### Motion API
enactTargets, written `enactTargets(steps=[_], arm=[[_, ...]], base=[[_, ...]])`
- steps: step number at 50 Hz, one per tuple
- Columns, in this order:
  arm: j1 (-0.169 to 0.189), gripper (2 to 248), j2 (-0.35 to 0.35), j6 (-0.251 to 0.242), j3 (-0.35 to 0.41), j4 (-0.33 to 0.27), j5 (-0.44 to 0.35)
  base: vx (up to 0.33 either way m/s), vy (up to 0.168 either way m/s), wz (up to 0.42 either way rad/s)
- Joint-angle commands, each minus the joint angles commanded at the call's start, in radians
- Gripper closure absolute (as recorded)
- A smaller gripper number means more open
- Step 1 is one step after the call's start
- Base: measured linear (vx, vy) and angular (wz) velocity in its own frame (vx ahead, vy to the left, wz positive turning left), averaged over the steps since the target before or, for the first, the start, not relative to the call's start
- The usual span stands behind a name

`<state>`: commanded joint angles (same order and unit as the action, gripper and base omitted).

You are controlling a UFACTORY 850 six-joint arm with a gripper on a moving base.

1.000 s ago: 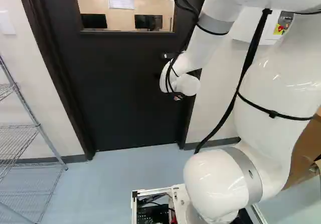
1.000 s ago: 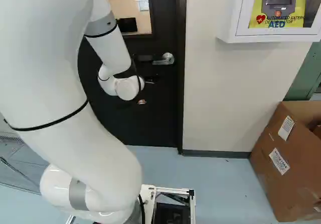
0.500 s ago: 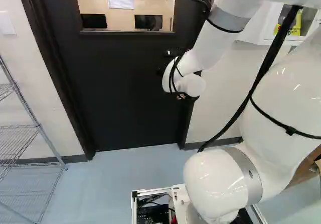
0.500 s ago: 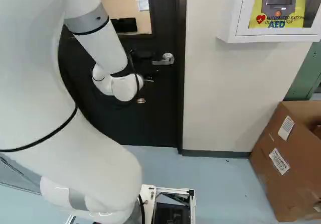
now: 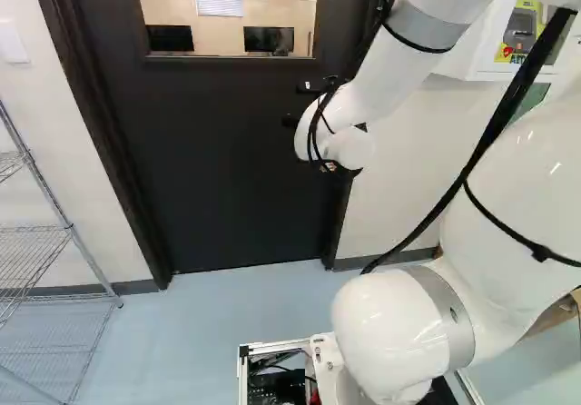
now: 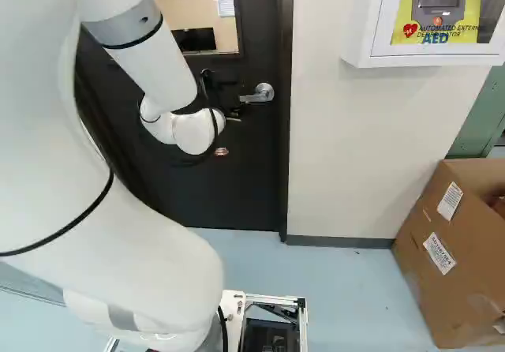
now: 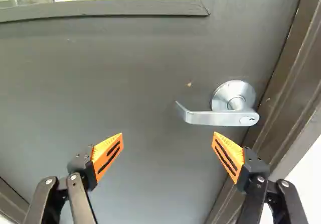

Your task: Open the door and move inside

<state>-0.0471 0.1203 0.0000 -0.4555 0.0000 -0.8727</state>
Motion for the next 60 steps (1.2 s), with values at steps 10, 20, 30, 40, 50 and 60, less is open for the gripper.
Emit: enactTargets(steps=[10,20,30,40,50,60], arm=[[0.0,3,0.019,0.0,-0.005,0.0,0.0],[0.0,3,0.037,0.0,-0.012,0.0,0.0],[0.0,3,0.054,0.0,-0.019,0.0,0.0],[0.0,3,0.067,0.0,-0.029,0.0,0.003],[0.004,3,0.069,0.0,-0.05,0.0,0.019],[0.011,3,0.063,0.0,-0.078,0.0,0.046]], base=[[0.0,0.0,0.0],[0.0,0.0,0.0],[0.0,0.0,0.0],[0.0,0.0,0.0],[0.0,0.0,0.0],[0.0,0.0,0.0]])
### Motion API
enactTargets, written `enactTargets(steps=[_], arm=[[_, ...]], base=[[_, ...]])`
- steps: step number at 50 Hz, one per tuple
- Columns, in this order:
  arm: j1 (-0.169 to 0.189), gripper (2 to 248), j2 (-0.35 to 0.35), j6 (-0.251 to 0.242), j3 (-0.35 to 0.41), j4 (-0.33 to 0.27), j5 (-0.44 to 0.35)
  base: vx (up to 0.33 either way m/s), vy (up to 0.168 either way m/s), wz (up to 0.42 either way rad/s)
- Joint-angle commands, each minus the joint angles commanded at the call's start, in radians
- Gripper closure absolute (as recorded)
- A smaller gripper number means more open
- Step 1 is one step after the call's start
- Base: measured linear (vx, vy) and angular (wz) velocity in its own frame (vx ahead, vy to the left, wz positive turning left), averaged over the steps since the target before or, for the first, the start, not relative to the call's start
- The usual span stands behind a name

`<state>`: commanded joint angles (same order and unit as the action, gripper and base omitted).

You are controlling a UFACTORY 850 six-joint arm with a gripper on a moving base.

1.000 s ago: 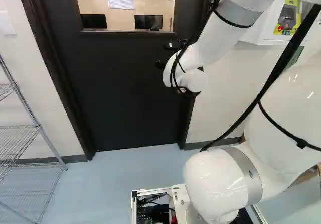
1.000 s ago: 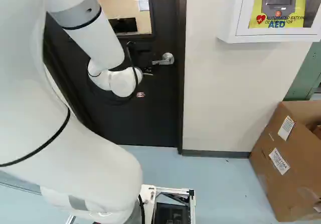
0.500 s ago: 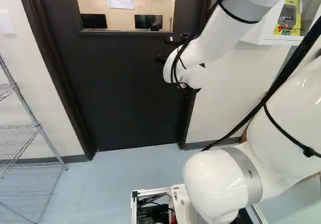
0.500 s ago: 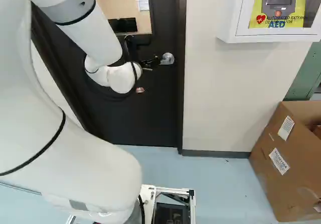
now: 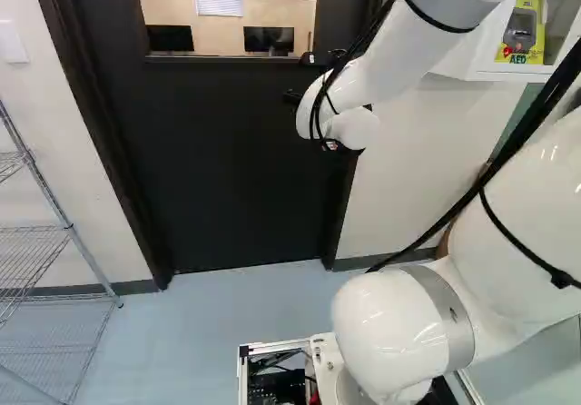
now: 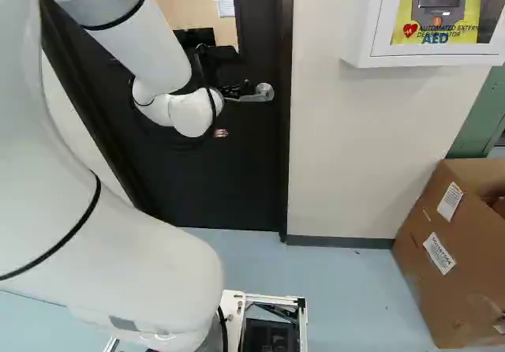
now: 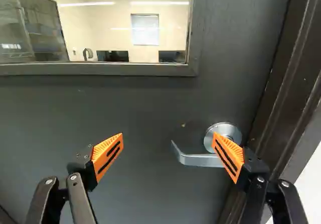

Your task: Open the door and move inside

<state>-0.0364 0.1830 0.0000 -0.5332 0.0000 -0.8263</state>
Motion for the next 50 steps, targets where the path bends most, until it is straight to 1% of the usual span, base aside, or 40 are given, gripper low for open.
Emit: enactTargets(steps=[30,50], arm=[[0.024,3,-0.028,0.0,-0.089,0.0,0.113],[0.026,3,-0.056,0.0,-0.082,0.0,0.122]], base=[[0.0,0.0,0.0],[0.0,0.0,0.0]])
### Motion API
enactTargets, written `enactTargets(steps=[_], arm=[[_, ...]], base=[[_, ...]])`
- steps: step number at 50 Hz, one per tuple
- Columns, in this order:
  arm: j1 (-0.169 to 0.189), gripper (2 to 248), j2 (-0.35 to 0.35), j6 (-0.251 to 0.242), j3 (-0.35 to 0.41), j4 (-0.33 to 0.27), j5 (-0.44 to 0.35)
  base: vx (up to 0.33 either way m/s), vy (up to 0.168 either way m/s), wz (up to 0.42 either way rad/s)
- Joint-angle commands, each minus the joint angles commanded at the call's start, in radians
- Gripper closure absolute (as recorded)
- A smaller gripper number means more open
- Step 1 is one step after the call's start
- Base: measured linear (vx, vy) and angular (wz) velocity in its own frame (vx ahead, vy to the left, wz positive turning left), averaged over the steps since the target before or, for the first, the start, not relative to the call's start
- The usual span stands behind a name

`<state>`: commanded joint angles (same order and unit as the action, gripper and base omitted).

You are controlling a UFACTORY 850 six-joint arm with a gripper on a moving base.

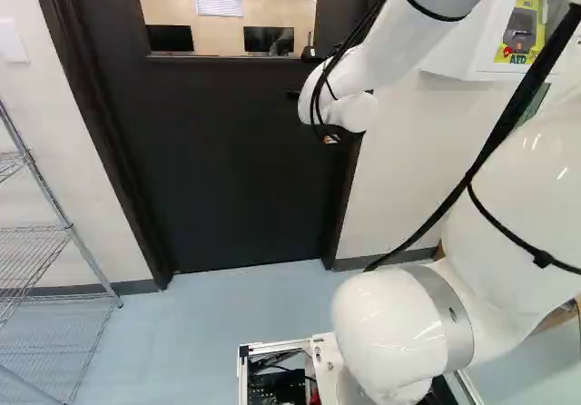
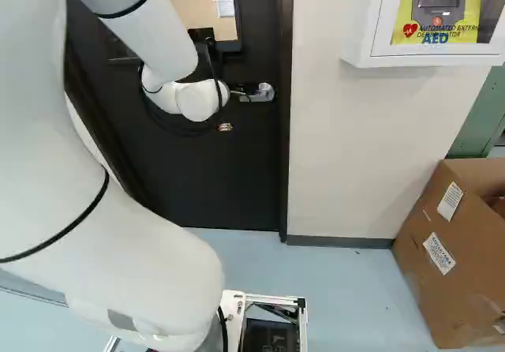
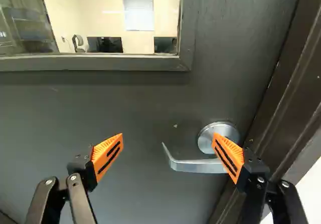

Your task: Open the door and move inside

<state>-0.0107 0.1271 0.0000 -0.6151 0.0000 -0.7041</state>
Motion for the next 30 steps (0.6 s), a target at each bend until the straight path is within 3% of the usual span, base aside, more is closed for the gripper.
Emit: enactTargets(steps=[30], arm=[[0.013,3,-0.067,0.0,0.003,0.0,0.0]], base=[[0.0,0.0,0.0]])
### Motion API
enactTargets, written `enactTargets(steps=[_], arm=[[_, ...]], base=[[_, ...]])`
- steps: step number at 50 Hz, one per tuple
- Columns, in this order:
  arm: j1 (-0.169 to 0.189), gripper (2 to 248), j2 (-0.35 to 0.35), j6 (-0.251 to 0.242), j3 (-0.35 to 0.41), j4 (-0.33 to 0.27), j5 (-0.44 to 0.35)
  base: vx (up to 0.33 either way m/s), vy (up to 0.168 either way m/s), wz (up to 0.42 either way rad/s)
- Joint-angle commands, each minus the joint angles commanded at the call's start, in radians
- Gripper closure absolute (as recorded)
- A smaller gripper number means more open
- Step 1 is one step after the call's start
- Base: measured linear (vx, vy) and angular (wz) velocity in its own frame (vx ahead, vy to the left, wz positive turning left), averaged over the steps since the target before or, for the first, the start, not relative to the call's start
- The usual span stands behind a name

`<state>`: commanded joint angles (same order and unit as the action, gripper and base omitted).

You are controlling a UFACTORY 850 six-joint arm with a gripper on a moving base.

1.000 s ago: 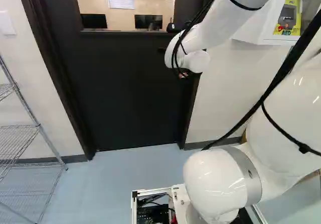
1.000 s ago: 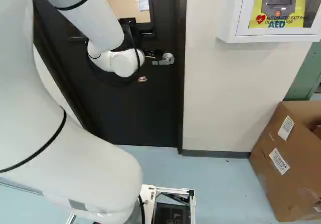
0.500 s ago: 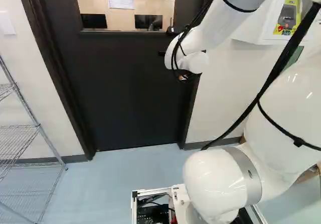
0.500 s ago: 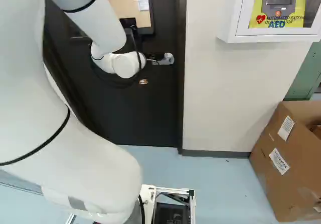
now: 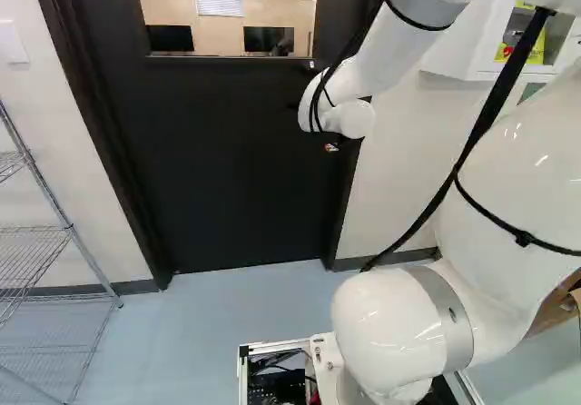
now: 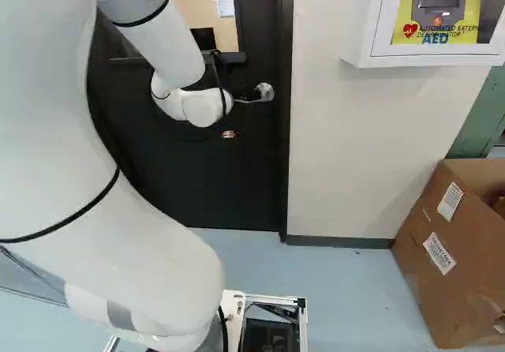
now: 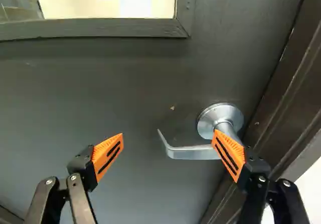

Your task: Open the door and move inside

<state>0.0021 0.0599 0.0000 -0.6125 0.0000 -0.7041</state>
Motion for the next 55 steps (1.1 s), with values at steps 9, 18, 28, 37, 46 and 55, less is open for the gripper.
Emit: enactTargets(steps=[9,18,28,37,46,55], arm=[[0.0,3,-0.016,0.0,0.005,0.0,0.0],[0.0,3,-0.033,0.0,0.008,0.0,0.0],[0.0,3,-0.053,0.0,0.012,0.0,0.0],[0.0,3,-0.072,0.0,0.014,0.0,0.0],[0.0,3,-0.091,0.0,0.016,0.0,0.0],[0.0,3,-0.109,0.0,0.017,0.0,0.0]], base=[[0.0,0.0,0.0],[0.0,0.0,0.0],[0.0,0.0,0.0],[0.0,0.0,0.0],[0.0,0.0,0.0],[0.0,0.0,0.0]])
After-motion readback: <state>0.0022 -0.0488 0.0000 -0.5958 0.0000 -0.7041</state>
